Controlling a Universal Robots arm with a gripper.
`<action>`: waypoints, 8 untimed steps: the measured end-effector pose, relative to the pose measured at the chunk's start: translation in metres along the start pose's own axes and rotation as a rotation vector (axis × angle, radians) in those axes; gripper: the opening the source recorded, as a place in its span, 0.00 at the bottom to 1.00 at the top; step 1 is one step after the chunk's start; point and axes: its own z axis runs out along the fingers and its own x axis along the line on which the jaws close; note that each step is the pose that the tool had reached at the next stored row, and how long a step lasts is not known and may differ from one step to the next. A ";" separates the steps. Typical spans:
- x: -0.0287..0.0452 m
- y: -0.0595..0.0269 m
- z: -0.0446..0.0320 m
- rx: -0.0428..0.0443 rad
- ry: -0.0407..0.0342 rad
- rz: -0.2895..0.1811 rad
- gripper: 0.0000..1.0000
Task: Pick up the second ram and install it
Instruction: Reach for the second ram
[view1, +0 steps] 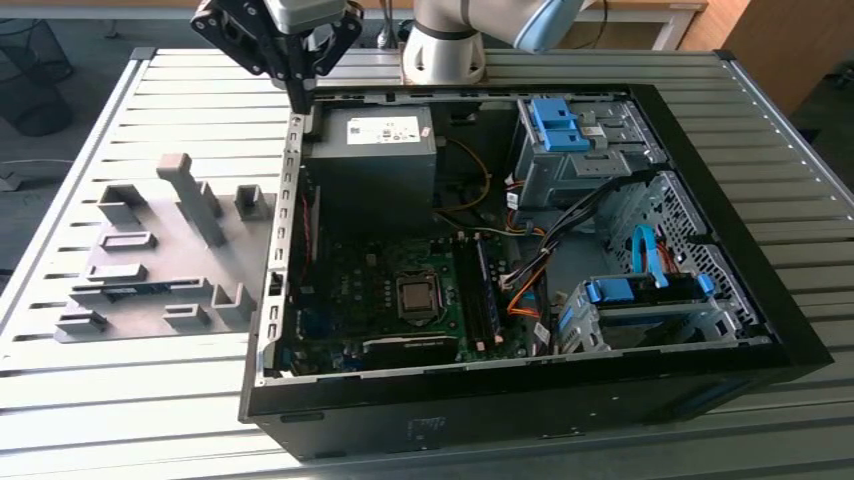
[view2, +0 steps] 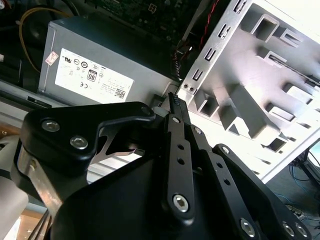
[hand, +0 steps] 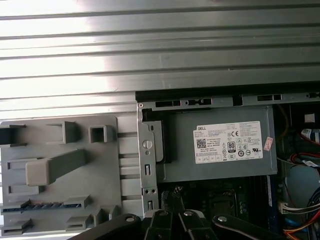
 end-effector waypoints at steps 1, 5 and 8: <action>0.0007 -0.0001 0.0000 0.0000 0.0000 0.000 0.11; 0.0032 -0.0003 0.0000 0.0000 0.0000 0.000 0.11; 0.0049 -0.0004 0.0000 0.0000 0.0000 0.000 0.11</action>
